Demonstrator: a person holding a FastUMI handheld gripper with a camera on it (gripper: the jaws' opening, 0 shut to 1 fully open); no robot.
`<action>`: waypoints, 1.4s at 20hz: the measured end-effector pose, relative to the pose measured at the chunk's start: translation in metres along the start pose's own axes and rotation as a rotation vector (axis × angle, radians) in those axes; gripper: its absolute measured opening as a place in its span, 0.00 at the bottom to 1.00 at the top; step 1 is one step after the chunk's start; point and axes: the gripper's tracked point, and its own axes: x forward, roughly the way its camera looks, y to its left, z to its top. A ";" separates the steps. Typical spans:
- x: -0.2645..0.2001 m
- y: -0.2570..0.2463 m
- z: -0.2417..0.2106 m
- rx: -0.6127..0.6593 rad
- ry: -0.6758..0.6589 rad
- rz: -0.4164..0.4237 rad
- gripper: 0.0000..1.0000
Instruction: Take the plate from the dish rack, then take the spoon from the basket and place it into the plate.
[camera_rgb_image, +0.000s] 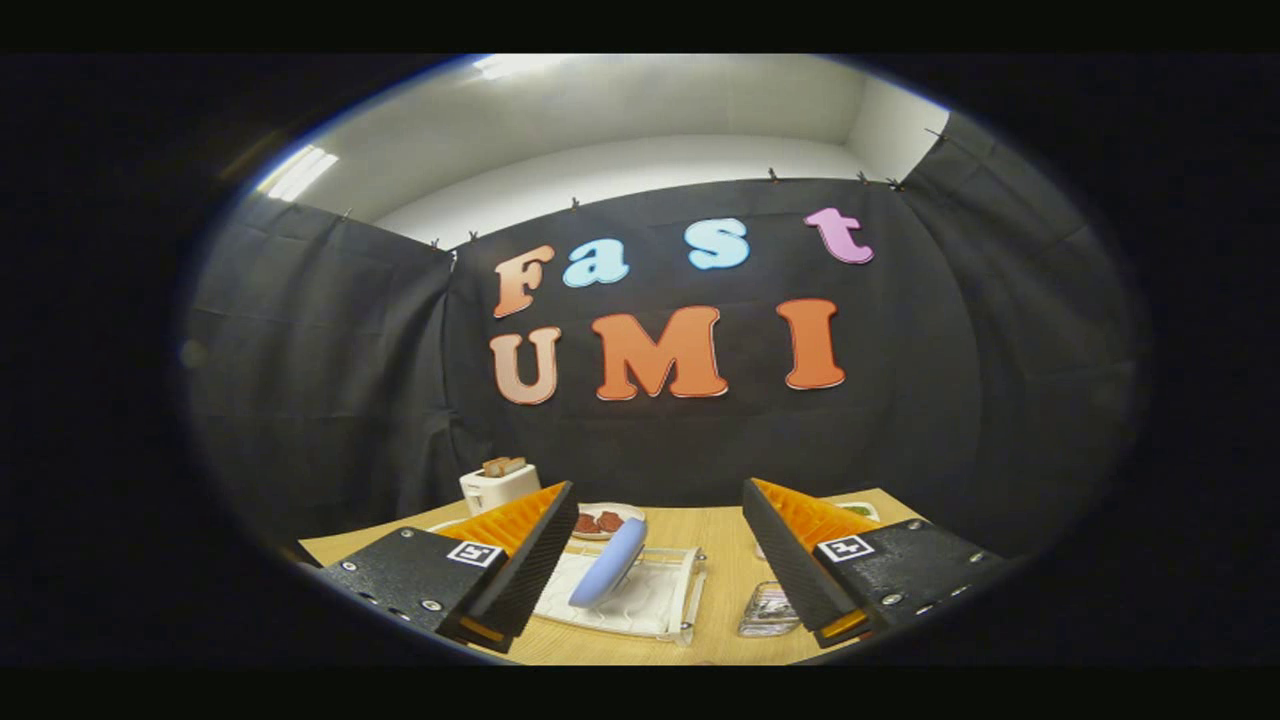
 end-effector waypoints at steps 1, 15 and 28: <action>0.001 0.001 -0.003 0.006 0.015 0.010 0.98; 0.079 0.016 -0.090 0.144 0.533 0.126 0.96; 0.135 0.034 -0.163 0.283 0.958 0.022 0.69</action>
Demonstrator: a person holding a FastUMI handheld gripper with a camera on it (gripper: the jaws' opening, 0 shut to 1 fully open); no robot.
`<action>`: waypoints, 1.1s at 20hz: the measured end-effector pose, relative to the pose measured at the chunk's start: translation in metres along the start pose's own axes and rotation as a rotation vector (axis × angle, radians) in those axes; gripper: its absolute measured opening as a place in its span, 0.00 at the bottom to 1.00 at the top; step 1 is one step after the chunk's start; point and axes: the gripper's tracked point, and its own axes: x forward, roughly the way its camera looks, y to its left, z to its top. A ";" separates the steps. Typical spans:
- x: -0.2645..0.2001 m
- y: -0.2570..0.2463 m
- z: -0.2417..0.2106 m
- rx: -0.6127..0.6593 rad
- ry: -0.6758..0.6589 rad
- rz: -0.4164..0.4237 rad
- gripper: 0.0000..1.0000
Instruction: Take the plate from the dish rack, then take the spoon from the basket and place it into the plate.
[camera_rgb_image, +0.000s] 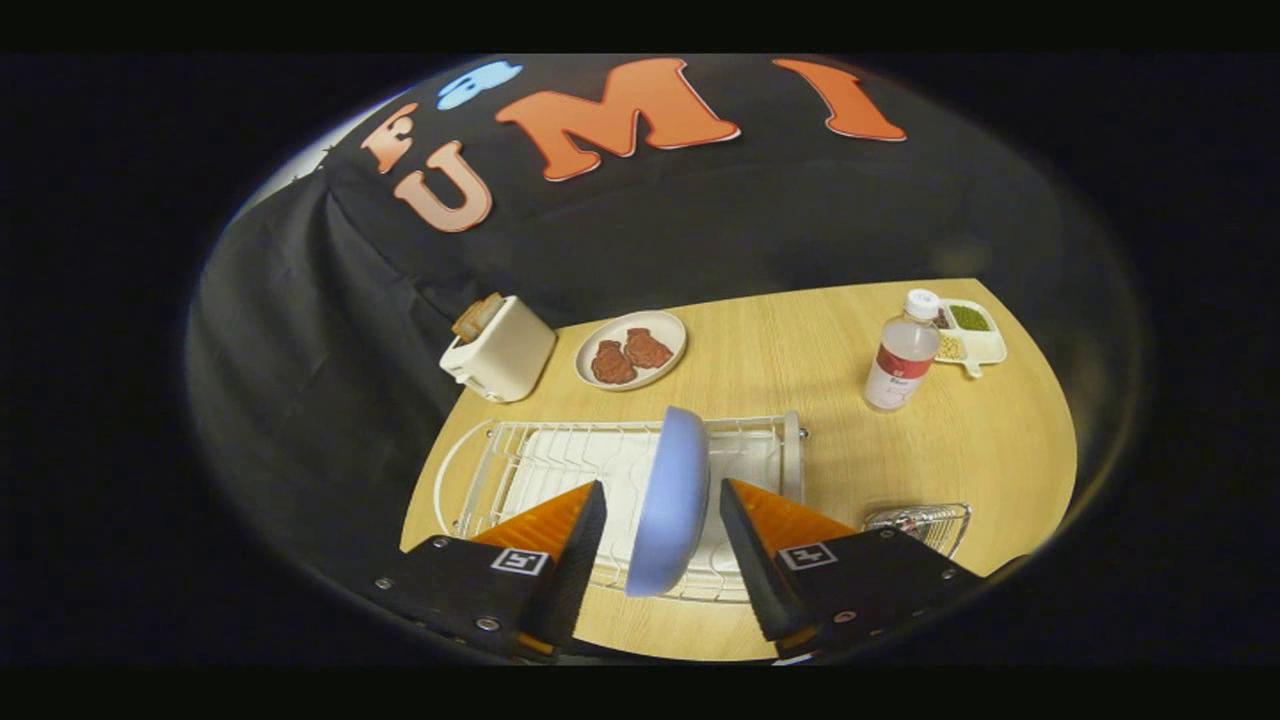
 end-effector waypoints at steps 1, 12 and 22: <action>0.005 -0.001 0.000 0.006 0.010 -0.011 0.61; 0.037 -0.001 -0.040 -0.001 0.158 -0.173 0.45; 0.034 -0.003 -0.031 -0.135 0.100 -0.428 0.33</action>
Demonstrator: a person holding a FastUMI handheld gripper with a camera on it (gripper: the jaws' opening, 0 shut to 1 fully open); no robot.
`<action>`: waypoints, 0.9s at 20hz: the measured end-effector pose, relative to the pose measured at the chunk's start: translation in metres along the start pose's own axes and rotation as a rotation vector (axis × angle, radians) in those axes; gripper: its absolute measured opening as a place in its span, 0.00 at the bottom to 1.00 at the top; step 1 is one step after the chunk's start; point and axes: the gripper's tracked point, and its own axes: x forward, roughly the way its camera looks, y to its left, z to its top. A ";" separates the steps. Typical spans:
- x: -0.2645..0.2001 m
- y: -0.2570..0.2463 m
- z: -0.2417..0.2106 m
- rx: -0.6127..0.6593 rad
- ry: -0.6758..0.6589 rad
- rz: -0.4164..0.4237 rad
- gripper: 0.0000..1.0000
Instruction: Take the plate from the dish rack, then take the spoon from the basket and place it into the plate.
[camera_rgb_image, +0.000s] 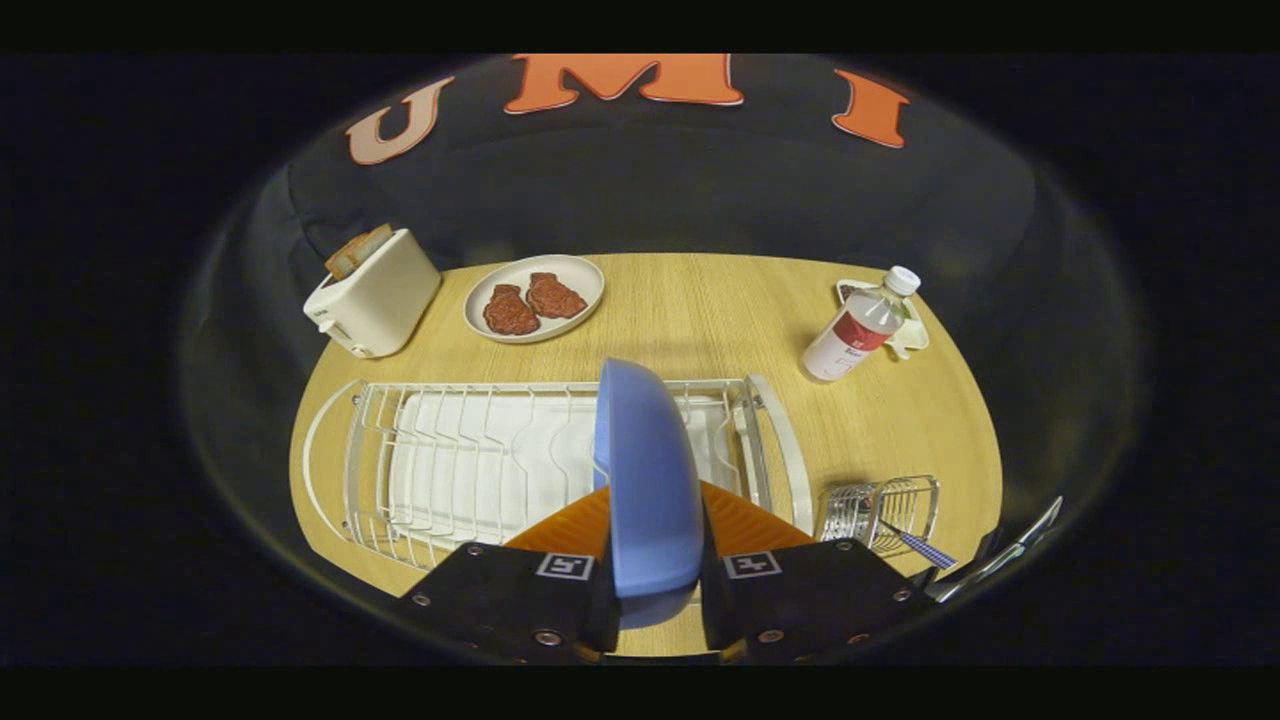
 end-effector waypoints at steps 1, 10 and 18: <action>-0.002 0.001 0.002 -0.003 -0.007 -0.012 0.33; -0.031 -0.029 0.033 -0.073 -0.124 -0.177 0.28; -0.069 -0.042 0.028 -0.040 -0.176 -0.075 0.26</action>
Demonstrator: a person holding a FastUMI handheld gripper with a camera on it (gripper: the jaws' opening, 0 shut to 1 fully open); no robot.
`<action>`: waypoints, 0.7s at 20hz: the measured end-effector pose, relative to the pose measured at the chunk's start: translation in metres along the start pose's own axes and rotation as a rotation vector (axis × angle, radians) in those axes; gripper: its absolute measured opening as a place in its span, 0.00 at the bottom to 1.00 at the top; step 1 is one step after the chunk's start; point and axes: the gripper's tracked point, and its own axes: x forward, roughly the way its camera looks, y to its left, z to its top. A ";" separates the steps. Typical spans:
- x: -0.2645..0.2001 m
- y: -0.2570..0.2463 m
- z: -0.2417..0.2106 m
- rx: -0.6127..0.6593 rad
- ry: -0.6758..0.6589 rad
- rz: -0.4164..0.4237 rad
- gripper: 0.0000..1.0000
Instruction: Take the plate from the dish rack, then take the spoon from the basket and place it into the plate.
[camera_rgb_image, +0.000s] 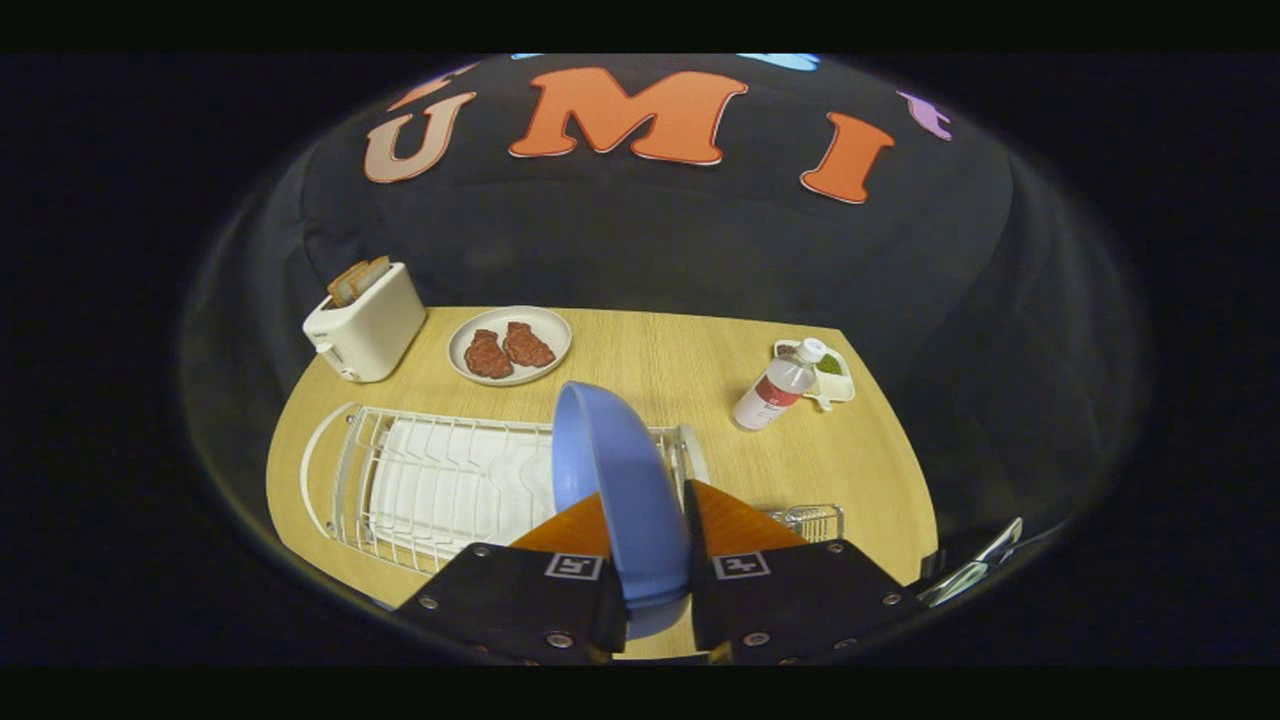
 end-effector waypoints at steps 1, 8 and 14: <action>-0.005 -0.002 -0.004 0.002 -0.003 0.019 0.26; -0.026 -0.022 -0.053 0.041 -0.006 0.155 0.26; -0.040 -0.028 -0.110 0.073 0.003 0.300 0.26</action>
